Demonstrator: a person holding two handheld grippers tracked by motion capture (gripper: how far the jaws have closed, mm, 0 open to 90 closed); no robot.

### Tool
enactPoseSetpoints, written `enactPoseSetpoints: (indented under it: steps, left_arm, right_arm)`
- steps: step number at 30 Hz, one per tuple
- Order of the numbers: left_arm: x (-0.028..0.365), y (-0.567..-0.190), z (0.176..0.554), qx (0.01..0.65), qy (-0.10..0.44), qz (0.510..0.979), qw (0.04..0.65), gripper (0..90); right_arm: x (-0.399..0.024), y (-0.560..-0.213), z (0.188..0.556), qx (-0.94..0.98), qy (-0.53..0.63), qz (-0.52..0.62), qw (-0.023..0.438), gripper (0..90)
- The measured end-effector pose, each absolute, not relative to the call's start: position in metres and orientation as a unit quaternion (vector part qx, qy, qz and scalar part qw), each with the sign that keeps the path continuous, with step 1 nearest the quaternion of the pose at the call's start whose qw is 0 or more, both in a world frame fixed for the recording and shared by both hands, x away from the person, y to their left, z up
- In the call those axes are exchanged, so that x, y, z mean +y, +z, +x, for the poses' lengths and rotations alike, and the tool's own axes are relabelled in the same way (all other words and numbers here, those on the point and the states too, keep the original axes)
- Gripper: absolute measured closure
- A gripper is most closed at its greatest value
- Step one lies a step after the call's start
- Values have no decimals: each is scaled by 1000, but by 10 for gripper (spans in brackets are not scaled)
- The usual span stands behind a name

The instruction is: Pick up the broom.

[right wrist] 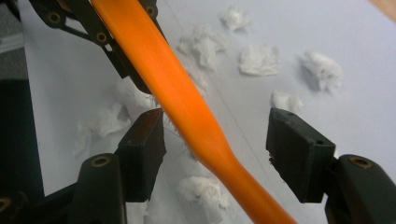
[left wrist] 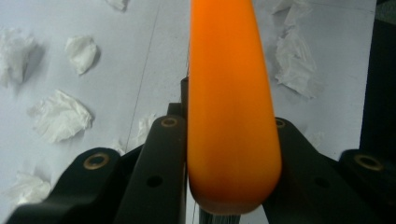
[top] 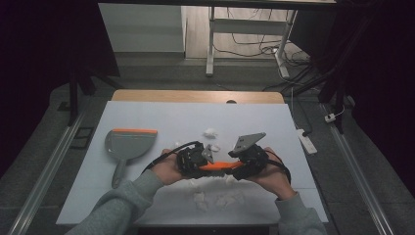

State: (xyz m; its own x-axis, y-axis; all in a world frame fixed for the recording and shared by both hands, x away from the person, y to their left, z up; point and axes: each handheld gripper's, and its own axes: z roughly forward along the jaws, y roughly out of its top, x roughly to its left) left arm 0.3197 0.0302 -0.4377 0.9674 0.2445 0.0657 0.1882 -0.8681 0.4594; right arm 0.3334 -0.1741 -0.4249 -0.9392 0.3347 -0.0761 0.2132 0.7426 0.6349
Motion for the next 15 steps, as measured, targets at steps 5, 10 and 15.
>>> enactPoseSetpoints:
  steps: [5,10,15]
  left_arm:
    - [27,-435,319,99,61,965,233,789]
    - [26,-434,318,94,61,966,234,789]
    - [28,-434,320,90,56,965,240,787]
  right_arm:
    - [-169,-433,334,942,297,133,84,454]
    - [-169,-435,332,946,292,112,81,586]
    - [-168,-434,329,952,283,87,81,635]
